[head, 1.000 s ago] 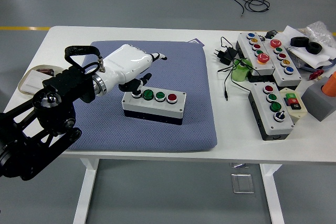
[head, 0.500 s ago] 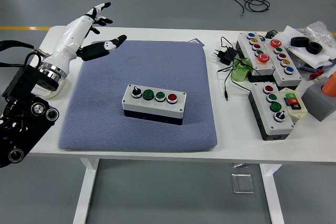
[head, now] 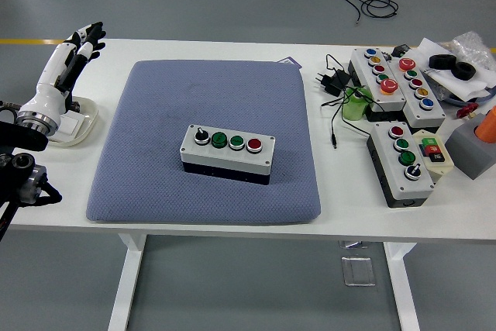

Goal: Pick up the button,place it on the desk,press the button,press the button

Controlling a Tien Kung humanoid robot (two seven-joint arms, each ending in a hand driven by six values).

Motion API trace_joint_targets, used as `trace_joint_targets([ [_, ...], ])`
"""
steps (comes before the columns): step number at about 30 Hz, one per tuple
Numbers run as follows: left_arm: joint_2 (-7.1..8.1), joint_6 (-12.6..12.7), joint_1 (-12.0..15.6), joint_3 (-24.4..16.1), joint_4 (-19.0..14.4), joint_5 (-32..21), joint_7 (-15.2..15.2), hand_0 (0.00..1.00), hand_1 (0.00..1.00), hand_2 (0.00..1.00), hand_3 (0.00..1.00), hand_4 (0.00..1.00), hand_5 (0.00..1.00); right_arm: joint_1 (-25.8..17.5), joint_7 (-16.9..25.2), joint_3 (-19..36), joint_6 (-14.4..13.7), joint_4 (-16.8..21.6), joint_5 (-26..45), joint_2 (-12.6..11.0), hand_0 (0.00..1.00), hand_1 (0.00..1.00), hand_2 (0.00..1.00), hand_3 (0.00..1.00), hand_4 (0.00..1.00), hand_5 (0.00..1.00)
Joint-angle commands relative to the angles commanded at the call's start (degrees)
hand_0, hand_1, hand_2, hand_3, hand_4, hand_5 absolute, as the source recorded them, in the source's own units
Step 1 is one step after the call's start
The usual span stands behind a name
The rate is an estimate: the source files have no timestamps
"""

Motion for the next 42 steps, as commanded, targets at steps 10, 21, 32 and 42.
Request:
trace_joint_targets([
  [10, 0.99, -2.88, 0.61, -0.39, -0.35, -14.71, -1.30, 0.840, 0.873, 0.896, 0.868, 0.700, 0.998, 0.20, 0.03, 0.04, 0.04, 0.00, -0.19, -0.04, 0.631, 0.530, 0.622, 0.569, 0.310, 0.238],
  [21, 1.54, -3.87, 0.93, -0.85, -0.24, -15.33, -1.20, 0.852, 0.888, 0.912, 0.886, 0.690, 0.998, 0.27, 0.00, 0.00, 0.07, 0.00, -0.18, -0.07, 0.632, 0.530, 0.623, 0.569, 0.311, 0.239],
  [32, 1.71, -4.51, 0.91, -0.91, -0.02, -15.39, -1.06, 0.857, 0.894, 0.918, 0.892, 0.691, 0.998, 0.36, -0.01, 0.03, 0.08, 0.00, -0.31, -0.06, 0.632, 0.530, 0.624, 0.569, 0.311, 0.242],
  [42, 1.87, -4.87, 1.13, -0.77, 0.24, -15.30, -0.95, 0.858, 0.894, 0.917, 0.896, 0.685, 0.998, 0.42, -0.08, 0.09, 0.13, 0.00, -0.55, -0.04, 0.632, 0.532, 0.624, 0.569, 0.311, 0.243],
])
